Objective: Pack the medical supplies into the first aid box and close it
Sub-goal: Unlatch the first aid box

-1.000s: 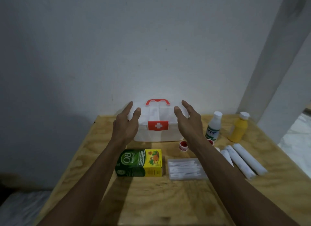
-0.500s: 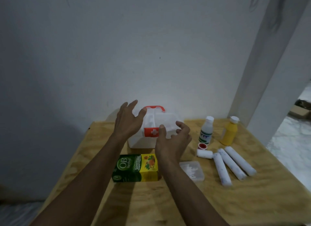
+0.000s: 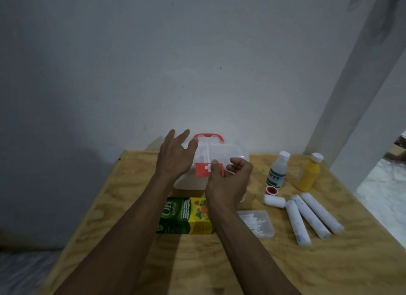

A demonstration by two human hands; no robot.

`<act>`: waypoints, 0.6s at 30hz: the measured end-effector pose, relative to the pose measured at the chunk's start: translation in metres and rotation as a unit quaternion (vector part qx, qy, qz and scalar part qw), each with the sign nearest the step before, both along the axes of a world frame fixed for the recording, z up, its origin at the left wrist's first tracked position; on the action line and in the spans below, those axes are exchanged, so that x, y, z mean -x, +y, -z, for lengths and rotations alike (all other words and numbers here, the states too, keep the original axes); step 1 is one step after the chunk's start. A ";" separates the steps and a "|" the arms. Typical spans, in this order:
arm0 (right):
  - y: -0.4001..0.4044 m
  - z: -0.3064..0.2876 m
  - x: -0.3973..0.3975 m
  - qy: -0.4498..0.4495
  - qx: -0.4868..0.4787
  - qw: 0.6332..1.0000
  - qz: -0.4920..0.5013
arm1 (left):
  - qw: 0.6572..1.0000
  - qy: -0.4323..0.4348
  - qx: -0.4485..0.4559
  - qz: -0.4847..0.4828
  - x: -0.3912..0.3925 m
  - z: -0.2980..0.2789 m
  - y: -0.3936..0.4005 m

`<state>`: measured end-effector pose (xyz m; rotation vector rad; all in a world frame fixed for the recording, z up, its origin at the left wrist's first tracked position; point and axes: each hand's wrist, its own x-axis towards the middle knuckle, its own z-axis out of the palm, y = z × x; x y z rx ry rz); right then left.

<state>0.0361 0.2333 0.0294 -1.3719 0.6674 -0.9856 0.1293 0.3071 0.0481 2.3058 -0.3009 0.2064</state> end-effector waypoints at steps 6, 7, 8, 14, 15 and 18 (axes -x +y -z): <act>-0.027 0.000 0.019 0.012 0.219 0.964 -0.152 | 1.000 0.005 -0.005 0.007 0.001 -0.001 0.002; -0.035 0.001 0.021 0.018 0.268 0.948 -0.170 | 1.000 0.003 -0.005 0.008 0.001 -0.001 0.002; -0.043 0.001 0.021 0.024 0.319 0.930 -0.179 | 1.000 0.002 -0.004 0.010 0.001 -0.001 0.002; -0.079 -0.001 0.002 0.057 0.581 0.805 -0.104 | 1.000 -0.011 -0.008 0.017 0.000 0.001 0.003; -0.084 -0.003 0.000 0.060 0.592 0.797 -0.098 | 1.000 -0.012 -0.008 0.015 0.001 0.001 0.003; -0.090 -0.008 -0.005 0.067 0.591 0.793 -0.131 | 1.000 -0.006 0.028 -0.004 0.004 0.001 0.003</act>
